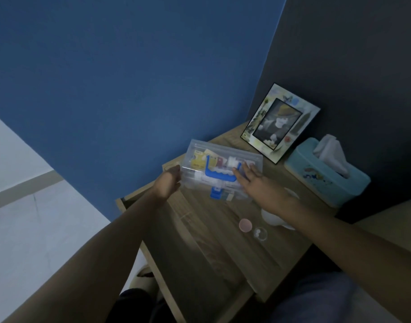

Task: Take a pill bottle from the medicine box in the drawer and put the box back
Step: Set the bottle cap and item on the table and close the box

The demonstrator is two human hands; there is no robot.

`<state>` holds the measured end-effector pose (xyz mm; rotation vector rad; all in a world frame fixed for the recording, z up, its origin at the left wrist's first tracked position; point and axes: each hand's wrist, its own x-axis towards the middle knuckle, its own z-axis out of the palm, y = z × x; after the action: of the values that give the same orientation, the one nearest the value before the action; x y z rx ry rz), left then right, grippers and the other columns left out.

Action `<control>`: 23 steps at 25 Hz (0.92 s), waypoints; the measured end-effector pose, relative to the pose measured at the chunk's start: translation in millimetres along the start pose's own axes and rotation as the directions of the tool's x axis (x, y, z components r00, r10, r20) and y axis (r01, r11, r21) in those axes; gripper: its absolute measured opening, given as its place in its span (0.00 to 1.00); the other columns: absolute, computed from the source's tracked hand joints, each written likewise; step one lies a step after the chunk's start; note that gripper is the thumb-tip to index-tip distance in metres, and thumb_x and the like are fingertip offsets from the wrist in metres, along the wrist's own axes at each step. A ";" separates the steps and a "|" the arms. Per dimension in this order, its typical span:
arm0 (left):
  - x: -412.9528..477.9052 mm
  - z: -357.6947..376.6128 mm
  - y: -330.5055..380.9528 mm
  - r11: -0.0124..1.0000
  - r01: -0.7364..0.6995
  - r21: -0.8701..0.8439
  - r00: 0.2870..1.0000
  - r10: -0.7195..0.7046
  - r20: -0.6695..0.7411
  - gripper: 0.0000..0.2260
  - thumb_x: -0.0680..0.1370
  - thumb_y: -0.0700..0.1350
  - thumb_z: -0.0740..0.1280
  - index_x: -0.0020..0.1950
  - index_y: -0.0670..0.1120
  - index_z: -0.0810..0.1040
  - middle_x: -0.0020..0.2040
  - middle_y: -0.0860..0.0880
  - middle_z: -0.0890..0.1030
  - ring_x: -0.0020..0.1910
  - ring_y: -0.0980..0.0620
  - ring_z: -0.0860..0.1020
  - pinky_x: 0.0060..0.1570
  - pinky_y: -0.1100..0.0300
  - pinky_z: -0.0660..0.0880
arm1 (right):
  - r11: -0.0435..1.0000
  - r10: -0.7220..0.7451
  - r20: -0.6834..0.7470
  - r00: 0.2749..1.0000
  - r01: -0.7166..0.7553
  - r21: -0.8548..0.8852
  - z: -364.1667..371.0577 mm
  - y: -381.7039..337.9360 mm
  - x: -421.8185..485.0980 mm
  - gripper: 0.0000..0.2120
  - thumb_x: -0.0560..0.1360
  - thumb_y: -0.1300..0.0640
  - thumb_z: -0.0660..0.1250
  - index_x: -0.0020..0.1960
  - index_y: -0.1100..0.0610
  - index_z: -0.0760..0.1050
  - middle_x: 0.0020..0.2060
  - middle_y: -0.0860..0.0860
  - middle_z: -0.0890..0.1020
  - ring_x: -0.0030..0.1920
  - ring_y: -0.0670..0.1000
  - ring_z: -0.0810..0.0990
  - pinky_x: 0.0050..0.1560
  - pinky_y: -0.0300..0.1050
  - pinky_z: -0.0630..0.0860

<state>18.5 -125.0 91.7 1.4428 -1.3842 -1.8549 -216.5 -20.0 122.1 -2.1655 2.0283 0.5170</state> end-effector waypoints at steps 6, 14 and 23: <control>0.2 -0.9 -9.6 0.905 -0.144 0.400 0.981 0.185 -0.066 0.25 0.77 0.63 0.57 0.63 0.48 0.77 0.59 0.45 0.80 0.57 0.45 0.78 0.61 0.47 0.74 | 0.997 0.040 -0.060 0.997 -0.044 -0.064 8.6 -12.1 -1.7 0.32 0.79 0.67 0.49 0.74 0.59 0.33 0.76 0.63 0.43 0.76 0.63 0.46 0.68 0.54 0.67; 5.9 3.2 -10.7 0.891 -0.138 0.432 0.959 0.229 -0.165 0.24 0.76 0.63 0.58 0.61 0.47 0.78 0.55 0.47 0.81 0.50 0.51 0.76 0.50 0.57 0.70 | 1.000 -0.013 -0.111 0.994 0.014 0.009 13.5 -14.9 1.0 0.30 0.77 0.69 0.48 0.75 0.63 0.37 0.77 0.61 0.41 0.77 0.58 0.41 0.76 0.51 0.45; -14.3 26.5 -22.4 0.942 -0.119 0.315 0.857 0.258 -0.447 0.20 0.79 0.56 0.57 0.62 0.43 0.72 0.51 0.48 0.80 0.45 0.53 0.79 0.44 0.59 0.75 | 0.991 -0.001 -0.123 0.992 0.017 0.135 12.6 -18.6 1.2 0.34 0.76 0.70 0.53 0.75 0.61 0.38 0.77 0.59 0.42 0.77 0.57 0.41 0.76 0.49 0.43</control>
<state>5.6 -92.4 78.3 1.6845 -1.4938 -1.0974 -200.1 -15.4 107.4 -2.1729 2.0471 0.2416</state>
